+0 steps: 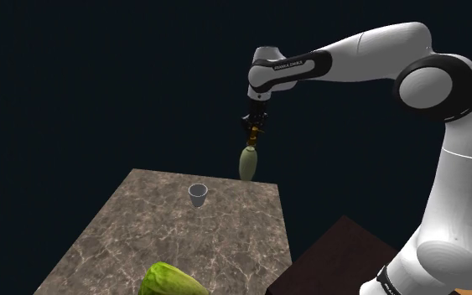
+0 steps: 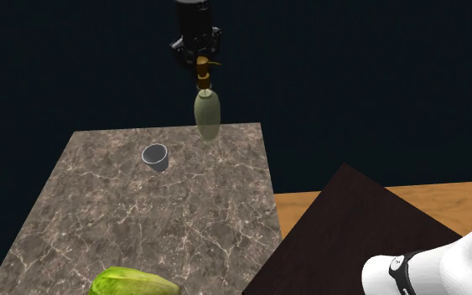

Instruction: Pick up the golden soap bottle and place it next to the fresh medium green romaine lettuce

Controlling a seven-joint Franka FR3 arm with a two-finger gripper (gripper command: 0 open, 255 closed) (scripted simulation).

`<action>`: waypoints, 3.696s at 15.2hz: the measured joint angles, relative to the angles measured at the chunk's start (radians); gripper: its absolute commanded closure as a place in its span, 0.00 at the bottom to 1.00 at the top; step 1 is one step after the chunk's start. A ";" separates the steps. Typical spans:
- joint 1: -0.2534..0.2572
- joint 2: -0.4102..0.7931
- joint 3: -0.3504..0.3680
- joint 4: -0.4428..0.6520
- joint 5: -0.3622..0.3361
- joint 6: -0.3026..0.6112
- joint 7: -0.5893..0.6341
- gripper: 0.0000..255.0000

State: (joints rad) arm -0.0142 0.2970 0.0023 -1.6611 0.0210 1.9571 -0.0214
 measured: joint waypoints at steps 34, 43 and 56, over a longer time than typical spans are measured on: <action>0.156 -0.022 0.085 0.272 -0.025 -0.291 0.244 1.00; 0.292 0.054 0.149 0.370 -0.054 -0.312 0.441 1.00; 0.448 0.228 0.192 0.591 -0.101 -0.360 0.624 1.00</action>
State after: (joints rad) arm 0.4343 0.5254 0.1946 -1.0704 -0.0802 1.5971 0.6028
